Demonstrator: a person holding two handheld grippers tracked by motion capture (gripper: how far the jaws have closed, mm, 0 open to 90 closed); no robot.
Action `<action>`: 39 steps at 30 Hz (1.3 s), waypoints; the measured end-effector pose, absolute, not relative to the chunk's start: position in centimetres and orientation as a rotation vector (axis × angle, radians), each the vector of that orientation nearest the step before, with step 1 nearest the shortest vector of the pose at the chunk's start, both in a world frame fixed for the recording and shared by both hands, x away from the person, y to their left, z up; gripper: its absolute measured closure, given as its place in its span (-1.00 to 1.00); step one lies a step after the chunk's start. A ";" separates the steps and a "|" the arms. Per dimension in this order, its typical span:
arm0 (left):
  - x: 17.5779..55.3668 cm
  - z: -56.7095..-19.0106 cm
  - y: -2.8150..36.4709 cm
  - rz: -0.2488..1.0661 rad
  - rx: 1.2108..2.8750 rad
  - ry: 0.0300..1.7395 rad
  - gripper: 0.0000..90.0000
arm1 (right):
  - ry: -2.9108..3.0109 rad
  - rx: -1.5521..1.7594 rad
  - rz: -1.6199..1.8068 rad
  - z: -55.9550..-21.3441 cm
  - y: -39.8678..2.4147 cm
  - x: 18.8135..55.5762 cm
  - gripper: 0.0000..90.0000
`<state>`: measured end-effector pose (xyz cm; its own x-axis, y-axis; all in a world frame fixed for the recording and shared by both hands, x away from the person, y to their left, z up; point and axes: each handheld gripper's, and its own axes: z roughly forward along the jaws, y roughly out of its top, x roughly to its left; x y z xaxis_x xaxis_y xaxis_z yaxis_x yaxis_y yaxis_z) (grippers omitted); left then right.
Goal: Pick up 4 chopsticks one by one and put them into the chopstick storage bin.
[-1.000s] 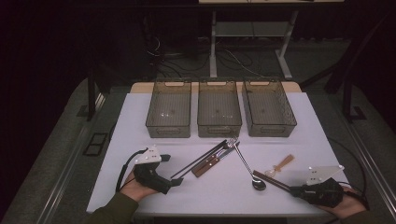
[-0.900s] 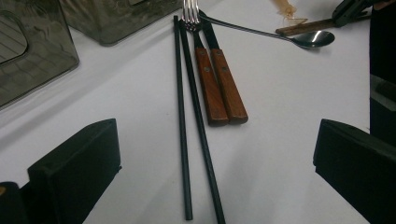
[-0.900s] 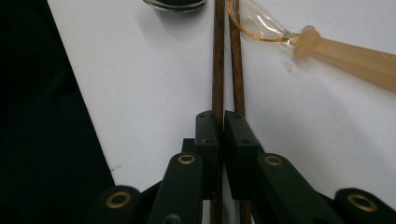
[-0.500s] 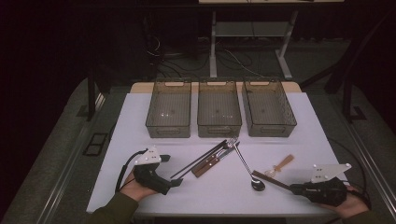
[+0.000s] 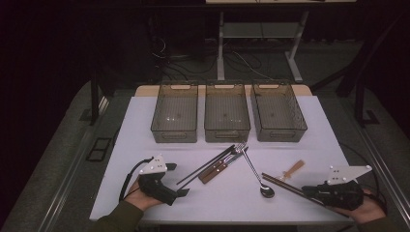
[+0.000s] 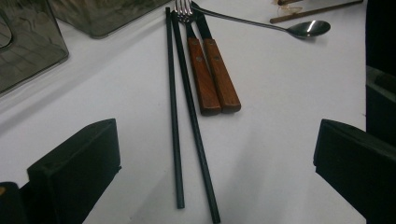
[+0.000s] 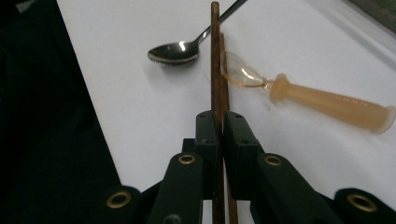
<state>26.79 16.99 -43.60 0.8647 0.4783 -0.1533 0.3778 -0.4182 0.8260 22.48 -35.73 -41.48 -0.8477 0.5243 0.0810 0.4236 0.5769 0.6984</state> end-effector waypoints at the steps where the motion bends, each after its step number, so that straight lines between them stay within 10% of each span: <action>1: 26.8 -43.6 17.0 0.126 2.052 0.621 -1.00 | 2.662 0.807 1.135 -41.4 -35.7 22.6 0.87; 39: 26.8 -43.5 16.6 0.128 2.043 0.622 -1.00 | 2.575 0.856 1.283 -38.8 -28.9 26.6 0.87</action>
<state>26.84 16.55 -43.51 0.8644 0.4775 -0.1575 0.3770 -0.4081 0.8315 26.64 -28.90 -38.83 -0.8282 0.5468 0.1228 0.4273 0.4743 0.7697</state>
